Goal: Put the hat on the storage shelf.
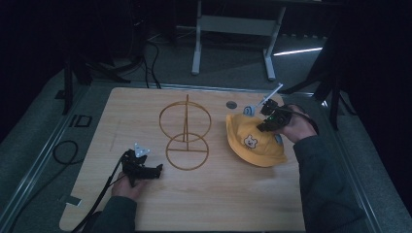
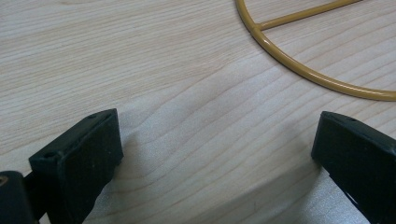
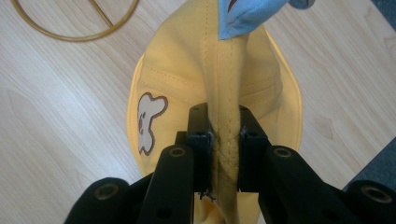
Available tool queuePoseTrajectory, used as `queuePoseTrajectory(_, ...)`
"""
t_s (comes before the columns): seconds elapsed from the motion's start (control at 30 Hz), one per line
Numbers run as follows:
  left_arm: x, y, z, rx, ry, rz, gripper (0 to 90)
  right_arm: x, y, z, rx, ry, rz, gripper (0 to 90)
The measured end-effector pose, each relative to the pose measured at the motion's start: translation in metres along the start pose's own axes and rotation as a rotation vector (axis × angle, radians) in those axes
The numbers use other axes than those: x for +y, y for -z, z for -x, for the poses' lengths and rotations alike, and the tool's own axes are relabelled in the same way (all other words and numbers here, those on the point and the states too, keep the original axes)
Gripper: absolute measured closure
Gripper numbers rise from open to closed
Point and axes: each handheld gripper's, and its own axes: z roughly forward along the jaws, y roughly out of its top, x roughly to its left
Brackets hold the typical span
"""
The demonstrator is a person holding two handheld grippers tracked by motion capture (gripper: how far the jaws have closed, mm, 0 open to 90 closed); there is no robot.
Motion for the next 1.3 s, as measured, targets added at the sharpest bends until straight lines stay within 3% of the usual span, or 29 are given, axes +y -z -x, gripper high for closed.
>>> queuePoseTrajectory(0.33, 0.000, 0.000, 0.000, -0.001, 0.000, 0.000, 1.9, 0.003, 0.011, -0.002, 0.001, 0.010, 0.061, 78.9)
queuePoseTrajectory(0.83, 0.000, 0.000, 0.000, -0.001, 0.001, 0.000, 1.9, 0.002, 0.030, 0.002, 0.014, 0.006, 0.222, 79.0)
queuePoseTrajectory(1.3, 0.000, 0.000, 0.000, -0.002, 0.002, -0.001, 1.9, 0.007, 0.051, 0.000, 0.022, 0.010, 0.331, 79.3)
